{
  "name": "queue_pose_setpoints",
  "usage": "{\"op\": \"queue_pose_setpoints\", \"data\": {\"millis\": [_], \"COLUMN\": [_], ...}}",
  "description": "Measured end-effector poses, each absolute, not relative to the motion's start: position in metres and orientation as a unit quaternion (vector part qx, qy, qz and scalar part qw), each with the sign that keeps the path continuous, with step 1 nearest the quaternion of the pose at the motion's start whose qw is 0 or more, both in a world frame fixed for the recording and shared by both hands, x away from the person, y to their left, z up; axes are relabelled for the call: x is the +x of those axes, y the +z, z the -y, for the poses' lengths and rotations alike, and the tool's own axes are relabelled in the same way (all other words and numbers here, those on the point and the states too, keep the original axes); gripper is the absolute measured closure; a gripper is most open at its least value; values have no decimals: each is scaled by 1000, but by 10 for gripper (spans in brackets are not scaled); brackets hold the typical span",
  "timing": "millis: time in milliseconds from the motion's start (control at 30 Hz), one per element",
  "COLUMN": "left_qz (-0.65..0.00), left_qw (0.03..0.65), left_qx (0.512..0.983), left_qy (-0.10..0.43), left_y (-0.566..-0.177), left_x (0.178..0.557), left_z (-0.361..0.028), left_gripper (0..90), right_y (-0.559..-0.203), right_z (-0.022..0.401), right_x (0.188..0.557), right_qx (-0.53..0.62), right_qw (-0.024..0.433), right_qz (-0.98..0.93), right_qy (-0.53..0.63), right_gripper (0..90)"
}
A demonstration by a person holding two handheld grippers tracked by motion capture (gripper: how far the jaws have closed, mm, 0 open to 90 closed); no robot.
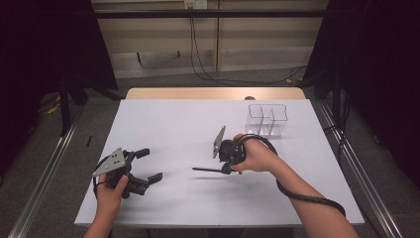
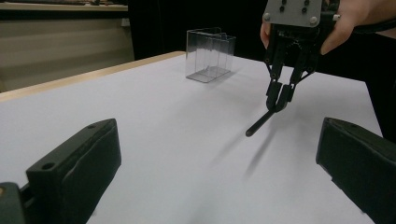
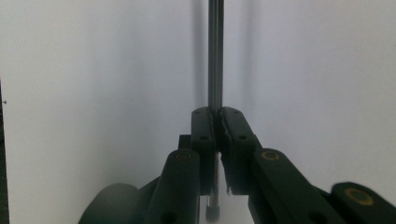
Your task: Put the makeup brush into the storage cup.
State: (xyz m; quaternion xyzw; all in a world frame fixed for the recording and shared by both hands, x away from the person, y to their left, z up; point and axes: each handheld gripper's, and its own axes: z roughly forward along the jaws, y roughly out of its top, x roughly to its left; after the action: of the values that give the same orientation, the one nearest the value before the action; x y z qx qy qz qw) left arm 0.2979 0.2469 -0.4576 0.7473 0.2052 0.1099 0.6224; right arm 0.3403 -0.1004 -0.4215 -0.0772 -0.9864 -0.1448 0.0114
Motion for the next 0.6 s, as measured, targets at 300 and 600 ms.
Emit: {"op": "queue_pose_setpoints", "data": {"millis": [300,600], "left_qz": [-188,-168], "left_qw": [604,575], "left_qx": [768,797], "left_qy": [95,84], "left_y": [-450,-444], "left_x": [303,309], "left_z": [-229,-210], "left_gripper": [0,0], "right_y": [-418,-415], "right_z": [100,100], "right_x": [341,338], "right_qx": [-68,-70], "right_qw": [10,9], "right_qz": [986,986], "right_qy": [-152,-153], "right_gripper": [851,851]}}
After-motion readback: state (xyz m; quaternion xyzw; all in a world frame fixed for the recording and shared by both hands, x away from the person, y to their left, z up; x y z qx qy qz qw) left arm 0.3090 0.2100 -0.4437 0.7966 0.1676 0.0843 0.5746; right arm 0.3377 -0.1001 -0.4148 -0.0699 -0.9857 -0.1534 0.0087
